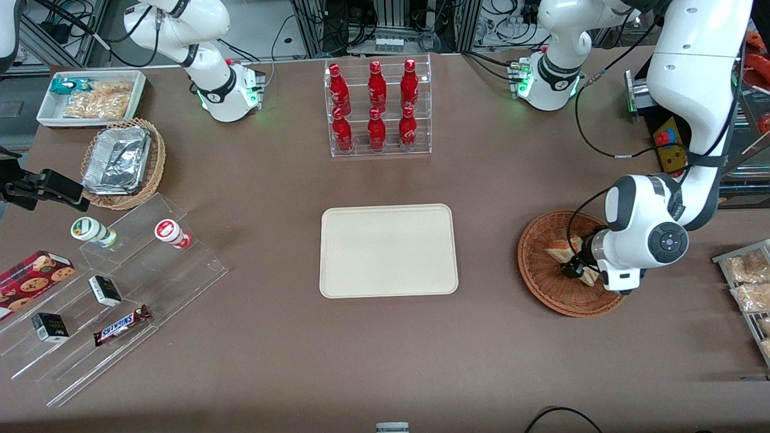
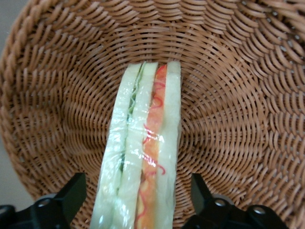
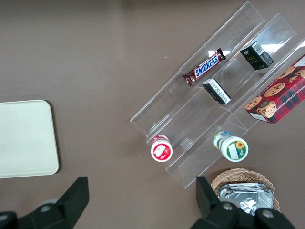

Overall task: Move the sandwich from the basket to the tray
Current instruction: 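Close the left gripper on the wrapped sandwich and lift it, then carry the sandwich with the left gripper over the cream tray and lower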

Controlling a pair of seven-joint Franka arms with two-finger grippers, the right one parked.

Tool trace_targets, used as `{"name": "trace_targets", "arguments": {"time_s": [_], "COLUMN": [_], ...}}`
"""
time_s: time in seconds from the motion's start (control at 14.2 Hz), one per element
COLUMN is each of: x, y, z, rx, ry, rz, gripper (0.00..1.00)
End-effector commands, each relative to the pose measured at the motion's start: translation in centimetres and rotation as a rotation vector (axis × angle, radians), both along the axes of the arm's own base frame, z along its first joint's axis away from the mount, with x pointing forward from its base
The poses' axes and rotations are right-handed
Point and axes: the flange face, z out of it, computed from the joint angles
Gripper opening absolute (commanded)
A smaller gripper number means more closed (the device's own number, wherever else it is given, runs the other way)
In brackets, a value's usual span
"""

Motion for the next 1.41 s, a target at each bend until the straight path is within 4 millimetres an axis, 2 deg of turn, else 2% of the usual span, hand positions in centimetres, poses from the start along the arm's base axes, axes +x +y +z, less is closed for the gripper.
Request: {"name": "trace_targets", "arguments": {"time_s": [0.0, 0.07, 0.21, 0.28, 0.42, 0.49, 0.56, 0.71, 0.78, 0.99, 1.13, 1.2, 1.34], "x": [-0.1, 0.2, 0.4, 0.4, 1.0, 1.3, 1.5, 1.2, 0.4, -2.3, -2.7, -4.3, -6.0], "y": [0.0, 0.0, -0.5, -1.6, -3.1, -4.6, -6.9, -15.1, -19.3, -29.9, -34.5, -38.0, -41.5], "z": [0.7, 1.0, 1.4, 1.9, 4.3, 6.0, 7.6, 9.9, 9.8, 7.4, 4.9, 4.4, 4.1], "rx": [0.002, 0.0, 0.002, 0.002, -0.016, -0.019, -0.019, -0.024, -0.03, -0.047, -0.1, -0.133, -0.154], "ry": [-0.013, -0.021, -0.031, -0.037, 0.007, 0.044, 0.052, 0.015, 0.008, 0.002, 0.007, 0.006, -0.012], "rz": [0.037, 0.028, 0.014, -0.024, -0.168, -0.216, -0.255, -0.366, -0.428, -0.587, -0.666, -0.706, -0.756], "gripper": [0.22, 0.12, 0.08, 0.06, 0.05, 0.05, 0.05, 0.07, 0.07, 0.08, 0.11, 0.12, 0.15]}}
